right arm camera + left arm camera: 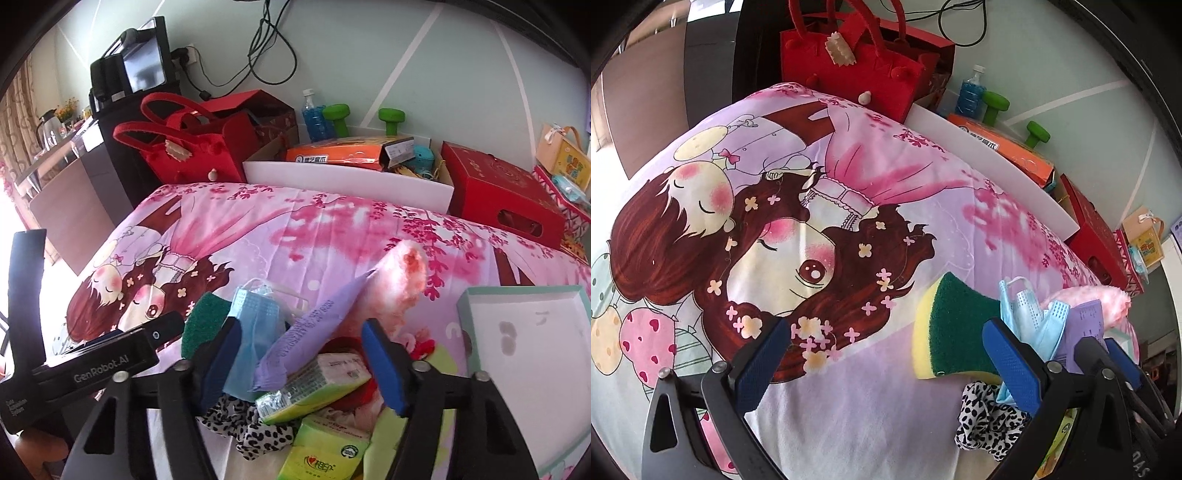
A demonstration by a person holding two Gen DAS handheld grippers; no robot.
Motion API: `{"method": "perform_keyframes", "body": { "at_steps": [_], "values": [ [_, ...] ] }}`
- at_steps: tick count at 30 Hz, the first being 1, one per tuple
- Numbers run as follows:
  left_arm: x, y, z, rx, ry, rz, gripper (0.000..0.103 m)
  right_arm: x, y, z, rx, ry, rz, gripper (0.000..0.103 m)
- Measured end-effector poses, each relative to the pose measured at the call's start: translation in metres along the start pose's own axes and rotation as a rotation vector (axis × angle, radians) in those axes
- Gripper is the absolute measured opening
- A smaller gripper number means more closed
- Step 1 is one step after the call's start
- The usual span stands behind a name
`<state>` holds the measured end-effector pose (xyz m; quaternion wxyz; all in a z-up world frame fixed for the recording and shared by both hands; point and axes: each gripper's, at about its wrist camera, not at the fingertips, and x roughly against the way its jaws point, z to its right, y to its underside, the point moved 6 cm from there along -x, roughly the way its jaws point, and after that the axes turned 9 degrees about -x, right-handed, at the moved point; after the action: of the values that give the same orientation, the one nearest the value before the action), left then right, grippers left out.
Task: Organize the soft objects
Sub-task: 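Move left gripper toward the blue face mask while right gripper approaches the purple wipes packet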
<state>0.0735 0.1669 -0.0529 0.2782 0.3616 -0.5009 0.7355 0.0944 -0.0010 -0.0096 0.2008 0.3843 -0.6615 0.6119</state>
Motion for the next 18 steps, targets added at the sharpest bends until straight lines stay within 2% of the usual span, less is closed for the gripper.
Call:
{"method": "perform_keyframes", "body": {
  "at_steps": [1, 6, 8, 12, 18],
  "values": [
    [0.000, 0.000, 0.000, 0.004, 0.003, 0.001, 0.103, -0.001, 0.000, -0.001, 0.006, 0.008, 0.001, 0.063],
    [0.000, 0.000, 0.002, 0.007, 0.027, 0.003, 0.103, -0.006, 0.003, 0.002, -0.018, -0.002, -0.019, 0.041],
    [-0.001, 0.000, 0.006, 0.001, 0.042, 0.001, 0.103, -0.006, 0.003, 0.005, -0.036, -0.010, -0.021, 0.037],
    [-0.003, 0.000, 0.018, -0.019, 0.081, -0.004, 0.103, -0.005, 0.003, 0.010, -0.064, -0.031, -0.024, 0.029],
    [-0.002, 0.001, 0.037, -0.071, 0.110, -0.005, 0.103, 0.002, 0.002, 0.023, -0.110, -0.029, -0.004, 0.026]
  ]
}}
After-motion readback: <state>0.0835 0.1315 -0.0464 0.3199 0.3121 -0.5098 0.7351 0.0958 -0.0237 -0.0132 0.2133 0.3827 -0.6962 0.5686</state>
